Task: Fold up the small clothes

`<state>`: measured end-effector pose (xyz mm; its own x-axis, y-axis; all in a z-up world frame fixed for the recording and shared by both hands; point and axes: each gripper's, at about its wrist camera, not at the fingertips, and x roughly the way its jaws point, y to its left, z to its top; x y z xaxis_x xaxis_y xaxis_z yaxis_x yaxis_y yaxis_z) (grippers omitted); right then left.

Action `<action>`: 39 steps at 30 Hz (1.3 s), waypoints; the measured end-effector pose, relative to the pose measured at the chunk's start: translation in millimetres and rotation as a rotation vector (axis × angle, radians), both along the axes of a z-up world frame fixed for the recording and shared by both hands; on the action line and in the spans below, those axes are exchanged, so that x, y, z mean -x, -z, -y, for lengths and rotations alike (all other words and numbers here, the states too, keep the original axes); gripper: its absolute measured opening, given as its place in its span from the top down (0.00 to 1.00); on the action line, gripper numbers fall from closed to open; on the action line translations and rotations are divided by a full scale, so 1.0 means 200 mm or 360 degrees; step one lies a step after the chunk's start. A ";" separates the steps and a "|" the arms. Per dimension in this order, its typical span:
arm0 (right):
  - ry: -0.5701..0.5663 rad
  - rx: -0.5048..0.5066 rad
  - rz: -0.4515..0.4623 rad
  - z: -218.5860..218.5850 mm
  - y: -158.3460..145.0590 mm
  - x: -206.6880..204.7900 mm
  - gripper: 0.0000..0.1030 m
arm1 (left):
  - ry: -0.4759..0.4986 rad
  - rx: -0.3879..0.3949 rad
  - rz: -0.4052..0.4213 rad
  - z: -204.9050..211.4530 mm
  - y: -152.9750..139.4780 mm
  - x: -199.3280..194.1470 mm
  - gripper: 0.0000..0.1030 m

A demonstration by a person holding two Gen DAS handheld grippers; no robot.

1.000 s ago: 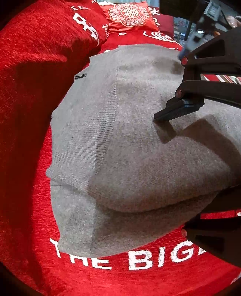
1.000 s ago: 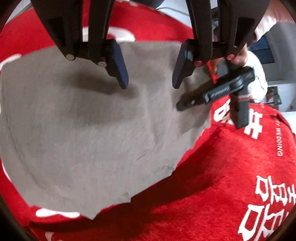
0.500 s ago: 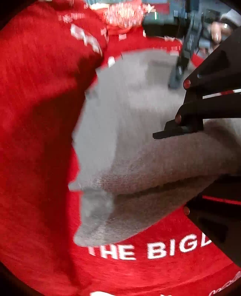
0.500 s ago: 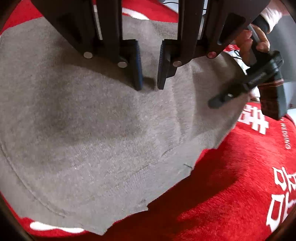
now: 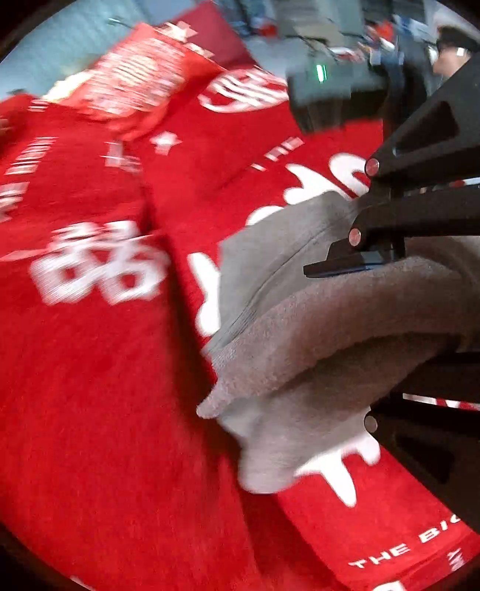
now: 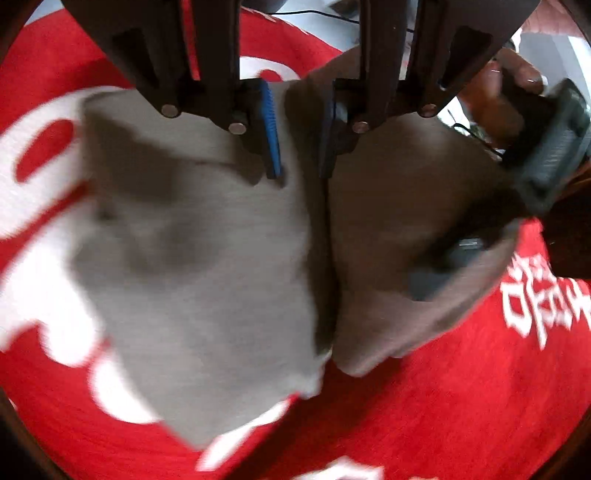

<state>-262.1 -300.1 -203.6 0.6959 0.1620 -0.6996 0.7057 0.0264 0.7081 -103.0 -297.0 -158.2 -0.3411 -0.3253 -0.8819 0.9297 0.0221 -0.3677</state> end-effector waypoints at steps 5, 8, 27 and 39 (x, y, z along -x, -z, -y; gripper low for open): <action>0.0102 -0.0099 0.0061 0.02 0.06 0.19 0.76 | 0.0148 -0.0158 0.0303 0.09 0.15 0.28 0.81; 0.0120 -0.0142 0.0093 0.01 0.09 0.24 0.76 | 0.0281 -0.0048 0.0462 0.03 0.08 0.37 0.63; 0.0564 -0.0311 0.0565 0.21 0.16 0.65 0.45 | -0.0314 0.0000 0.0503 -0.17 -0.04 -0.13 0.24; -0.0130 0.0119 -0.0041 0.34 -0.10 0.18 0.87 | -0.0595 -0.0309 0.0312 -0.36 0.29 -0.30 0.24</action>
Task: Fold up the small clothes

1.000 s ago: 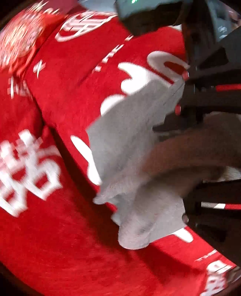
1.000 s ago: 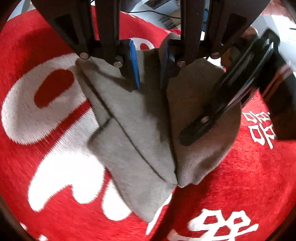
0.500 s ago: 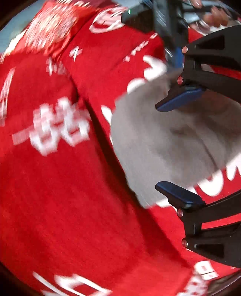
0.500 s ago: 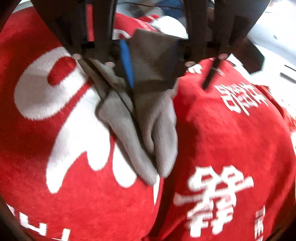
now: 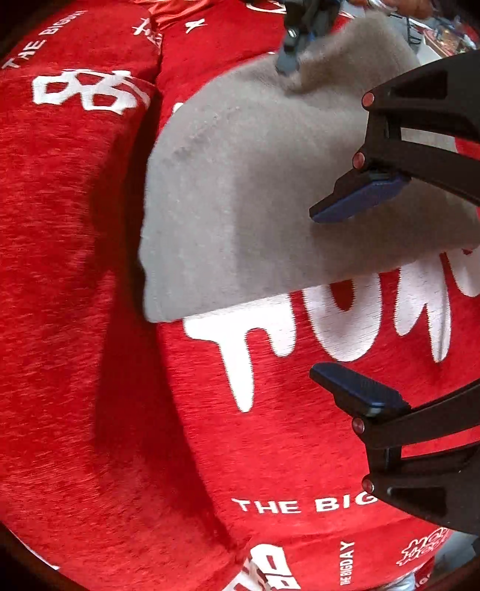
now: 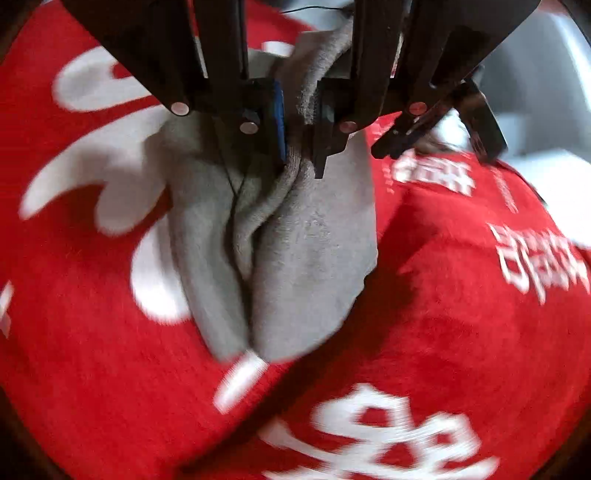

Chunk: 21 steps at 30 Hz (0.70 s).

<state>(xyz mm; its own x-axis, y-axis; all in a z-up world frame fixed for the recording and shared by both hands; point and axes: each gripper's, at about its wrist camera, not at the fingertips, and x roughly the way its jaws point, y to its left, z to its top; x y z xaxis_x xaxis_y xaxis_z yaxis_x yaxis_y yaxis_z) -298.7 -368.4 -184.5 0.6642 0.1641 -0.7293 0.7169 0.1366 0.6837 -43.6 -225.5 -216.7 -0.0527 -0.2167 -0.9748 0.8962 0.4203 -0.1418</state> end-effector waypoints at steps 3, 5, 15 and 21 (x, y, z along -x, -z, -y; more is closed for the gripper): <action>0.0018 0.0097 -0.0025 -0.02 -0.07 0.09 0.88 | 0.0047 0.0019 0.0011 -0.02 -0.02 0.03 0.24; 0.0088 0.0040 -0.0086 -0.03 0.02 0.19 0.88 | 0.0067 0.0016 0.0000 -0.02 -0.01 0.06 0.24; 0.0080 0.0009 -0.0318 -0.11 0.04 0.31 0.87 | 0.0056 -0.0041 0.0037 -0.10 0.03 0.07 0.16; 0.0030 0.0138 -0.0183 -0.07 -0.12 0.24 0.45 | 0.0038 -0.0080 0.0059 -0.16 0.02 0.08 0.16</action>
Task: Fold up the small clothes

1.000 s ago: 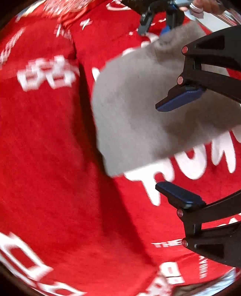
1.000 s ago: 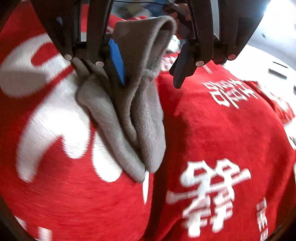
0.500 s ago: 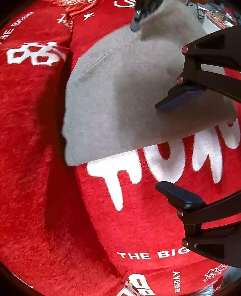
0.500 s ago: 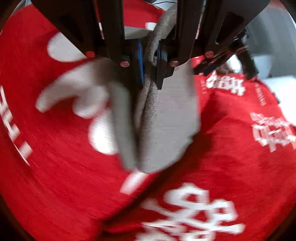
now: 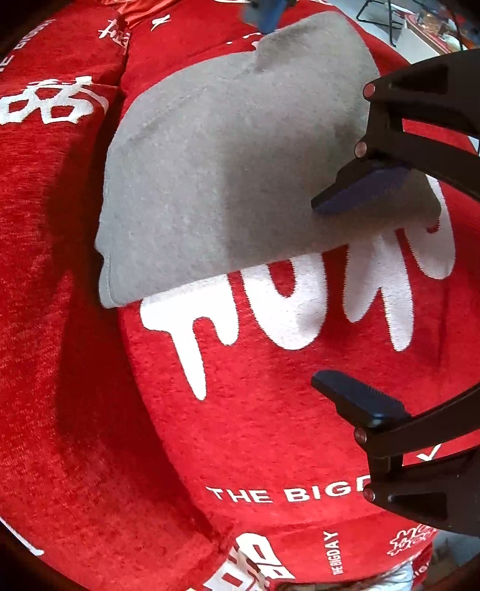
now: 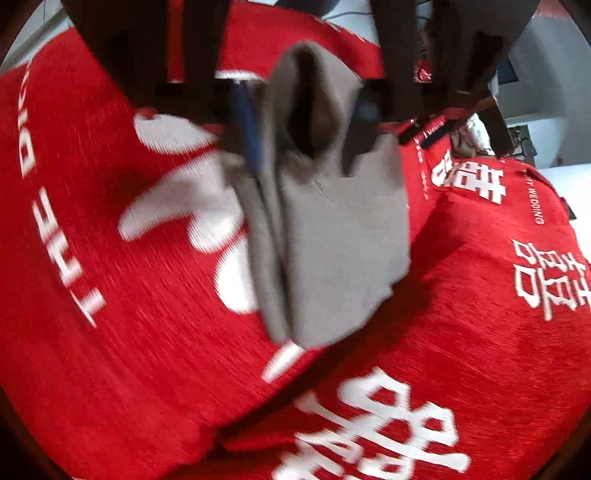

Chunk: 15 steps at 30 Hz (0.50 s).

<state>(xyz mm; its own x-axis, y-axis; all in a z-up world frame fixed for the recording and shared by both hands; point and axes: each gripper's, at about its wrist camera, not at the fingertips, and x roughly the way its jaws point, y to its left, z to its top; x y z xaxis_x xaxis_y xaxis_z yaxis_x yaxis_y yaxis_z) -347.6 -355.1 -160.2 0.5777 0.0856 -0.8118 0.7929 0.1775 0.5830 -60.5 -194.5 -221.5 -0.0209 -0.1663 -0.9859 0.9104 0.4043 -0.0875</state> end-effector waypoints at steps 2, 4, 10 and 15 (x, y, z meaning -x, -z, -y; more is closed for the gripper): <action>-0.0020 0.0025 -0.0002 0.08 0.02 -0.08 0.46 | -0.0026 0.0003 0.0001 0.00 -0.01 0.00 0.16; -0.0028 0.0024 -0.0007 0.16 0.07 -0.15 0.46 | -0.0054 0.0009 0.0002 0.00 -0.02 -0.01 0.16; -0.0198 0.0016 -0.0157 0.25 0.18 -0.37 0.83 | -0.0123 0.0013 -0.0009 0.01 -0.01 -0.04 0.16; -0.0301 0.0268 -0.0390 0.21 0.06 -0.35 0.93 | -0.0110 0.0057 -0.0008 0.02 -0.05 -0.02 0.16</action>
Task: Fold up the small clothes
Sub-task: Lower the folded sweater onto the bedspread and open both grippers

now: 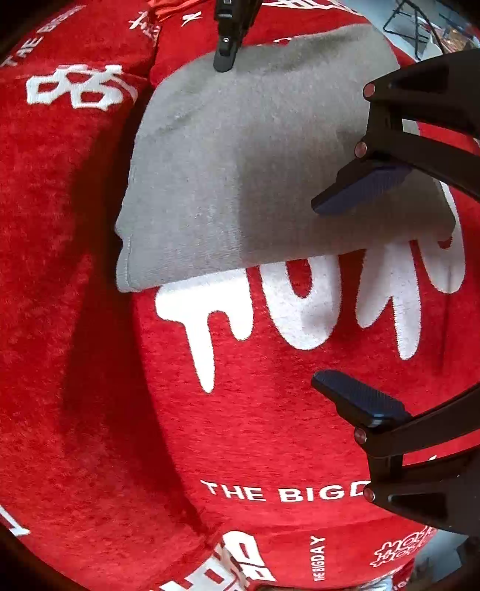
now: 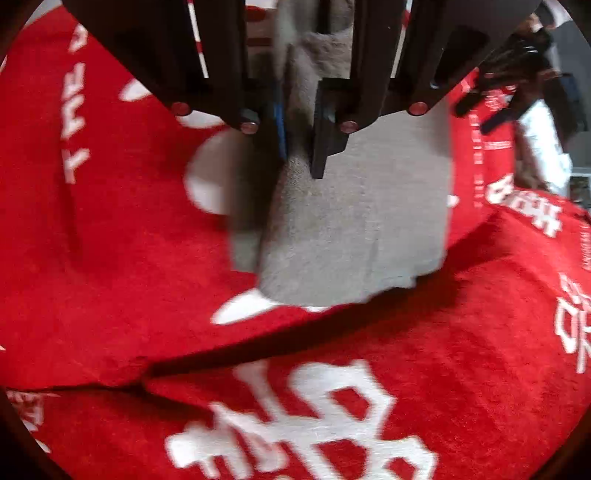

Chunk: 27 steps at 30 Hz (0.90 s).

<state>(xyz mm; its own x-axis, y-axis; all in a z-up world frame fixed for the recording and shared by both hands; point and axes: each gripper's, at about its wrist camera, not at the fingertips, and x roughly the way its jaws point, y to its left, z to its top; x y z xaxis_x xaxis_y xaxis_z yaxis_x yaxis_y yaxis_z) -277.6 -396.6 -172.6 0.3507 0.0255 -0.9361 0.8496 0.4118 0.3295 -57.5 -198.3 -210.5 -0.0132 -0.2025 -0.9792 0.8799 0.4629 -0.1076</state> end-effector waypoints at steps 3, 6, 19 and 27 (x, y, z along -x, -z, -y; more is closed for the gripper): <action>0.0102 -0.0182 0.0055 0.04 0.12 0.08 0.93 | 0.0030 -0.0045 0.0013 0.01 0.04 0.04 0.16; 0.0072 -0.0143 0.0060 0.03 0.08 0.09 0.92 | 0.0007 -0.0040 0.0000 0.00 0.05 0.03 0.16; -0.0244 -0.0157 0.0165 -0.43 -0.20 0.04 0.91 | 0.0178 -0.0081 -0.0080 -0.08 0.08 0.16 0.16; -0.0053 -0.0272 -0.0076 -0.55 0.15 0.20 0.93 | 0.0235 -0.0059 -0.0104 -0.18 0.13 0.20 0.16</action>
